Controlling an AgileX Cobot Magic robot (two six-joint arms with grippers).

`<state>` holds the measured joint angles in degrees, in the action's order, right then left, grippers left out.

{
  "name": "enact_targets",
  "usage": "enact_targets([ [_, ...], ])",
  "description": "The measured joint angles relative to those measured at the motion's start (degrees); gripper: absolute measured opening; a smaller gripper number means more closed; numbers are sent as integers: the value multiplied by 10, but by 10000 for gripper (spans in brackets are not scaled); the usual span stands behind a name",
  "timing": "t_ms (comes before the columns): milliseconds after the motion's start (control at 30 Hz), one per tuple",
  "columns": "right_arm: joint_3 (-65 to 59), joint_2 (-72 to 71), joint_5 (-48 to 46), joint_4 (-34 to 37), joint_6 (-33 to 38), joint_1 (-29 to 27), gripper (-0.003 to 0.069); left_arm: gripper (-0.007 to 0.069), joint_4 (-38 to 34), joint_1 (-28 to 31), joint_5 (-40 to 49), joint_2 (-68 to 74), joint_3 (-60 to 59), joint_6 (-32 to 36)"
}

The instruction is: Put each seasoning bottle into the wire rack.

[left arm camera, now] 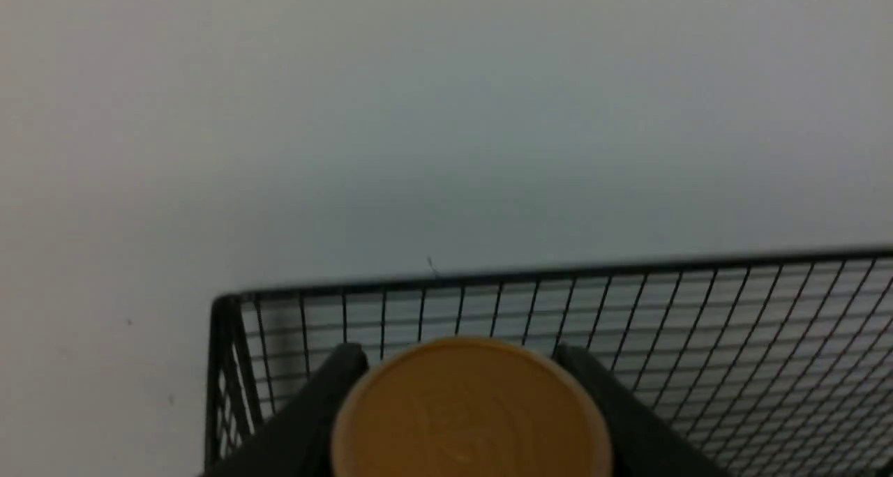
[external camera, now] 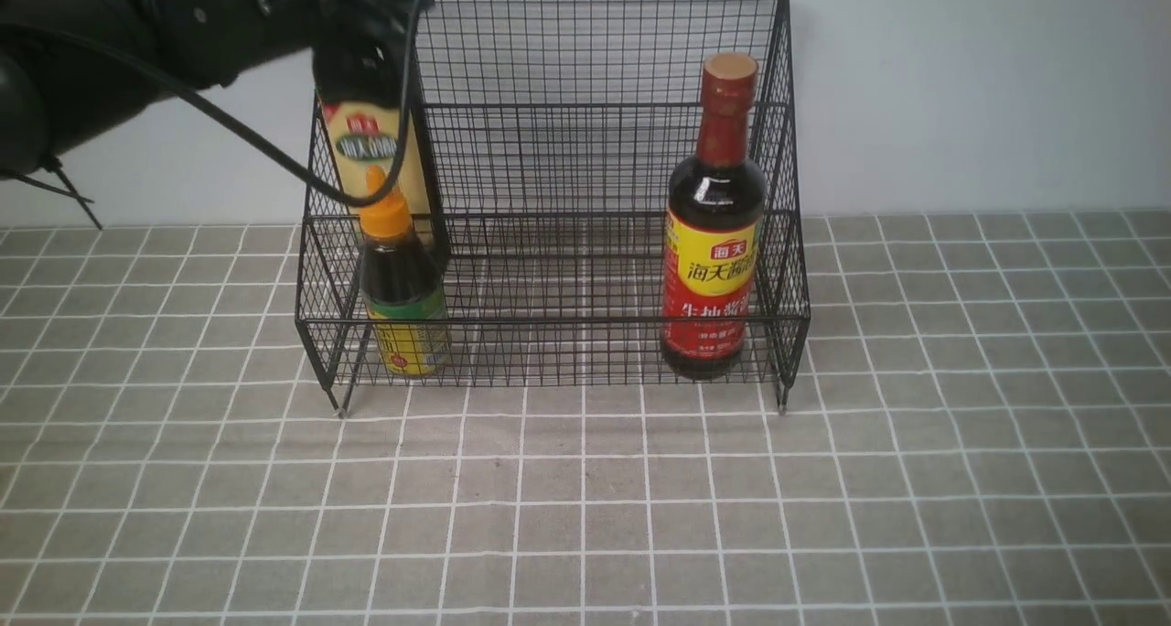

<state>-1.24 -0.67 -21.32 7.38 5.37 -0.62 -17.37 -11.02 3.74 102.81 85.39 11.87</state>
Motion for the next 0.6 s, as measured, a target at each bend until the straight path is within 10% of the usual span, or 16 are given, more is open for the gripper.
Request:
enact_targets([
  [600, 0, 0, 0, 0, 0, 0, -13, 519, 10, 0, 74, -14, 9, 0],
])
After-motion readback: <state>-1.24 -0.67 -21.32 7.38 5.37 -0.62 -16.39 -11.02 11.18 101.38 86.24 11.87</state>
